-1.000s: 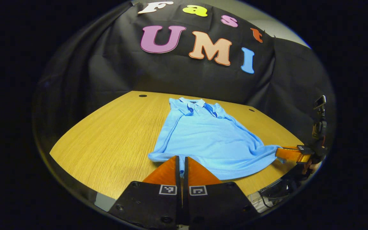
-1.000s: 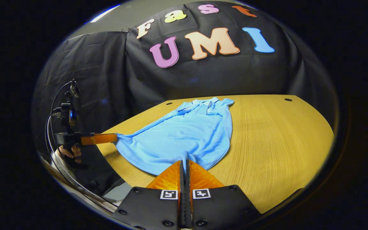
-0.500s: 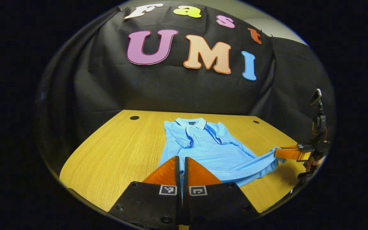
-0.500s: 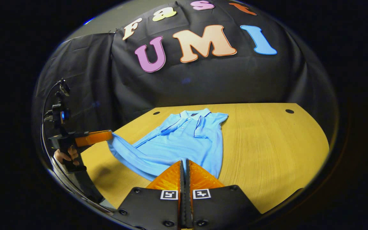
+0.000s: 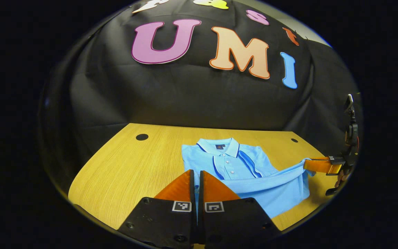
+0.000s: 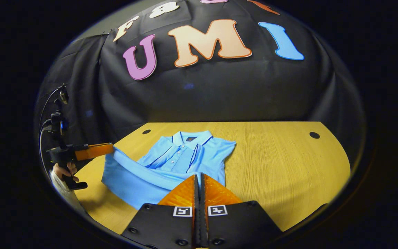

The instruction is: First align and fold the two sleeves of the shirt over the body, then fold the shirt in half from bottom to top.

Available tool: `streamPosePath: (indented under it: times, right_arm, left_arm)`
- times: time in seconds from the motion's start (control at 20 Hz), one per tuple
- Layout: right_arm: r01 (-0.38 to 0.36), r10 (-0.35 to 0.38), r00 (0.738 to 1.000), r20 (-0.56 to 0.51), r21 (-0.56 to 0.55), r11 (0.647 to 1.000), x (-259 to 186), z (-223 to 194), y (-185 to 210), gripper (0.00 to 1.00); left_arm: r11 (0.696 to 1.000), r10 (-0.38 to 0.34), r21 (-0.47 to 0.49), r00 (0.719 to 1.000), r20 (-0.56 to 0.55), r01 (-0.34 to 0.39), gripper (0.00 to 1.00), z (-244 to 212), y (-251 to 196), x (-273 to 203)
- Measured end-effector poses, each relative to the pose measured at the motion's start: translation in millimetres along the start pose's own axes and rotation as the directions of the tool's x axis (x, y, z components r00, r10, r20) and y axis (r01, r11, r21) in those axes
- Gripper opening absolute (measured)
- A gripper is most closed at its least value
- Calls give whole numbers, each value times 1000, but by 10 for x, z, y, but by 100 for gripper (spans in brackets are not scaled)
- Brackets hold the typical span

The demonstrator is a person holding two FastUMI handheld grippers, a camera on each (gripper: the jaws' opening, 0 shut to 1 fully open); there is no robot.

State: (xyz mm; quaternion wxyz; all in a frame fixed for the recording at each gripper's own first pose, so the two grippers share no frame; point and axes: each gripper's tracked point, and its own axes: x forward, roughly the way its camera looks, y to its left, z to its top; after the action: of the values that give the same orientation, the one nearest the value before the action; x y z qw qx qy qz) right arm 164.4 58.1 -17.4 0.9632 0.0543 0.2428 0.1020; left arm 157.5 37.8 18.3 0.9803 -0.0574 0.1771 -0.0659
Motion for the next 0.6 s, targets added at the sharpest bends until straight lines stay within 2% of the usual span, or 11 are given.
streamPosePath:
  times: [0.35,0.6]
  right_arm:
    - [69,-69,997,-16,-8,998,874,338,-289,2]
    - [106,-106,994,-33,3,994,1452,294,-506,2]
  left_arm:
    - [994,67,87,998,14,-68,0,367,182,825]
    - [979,113,172,994,-5,-110,0,271,311,1467]
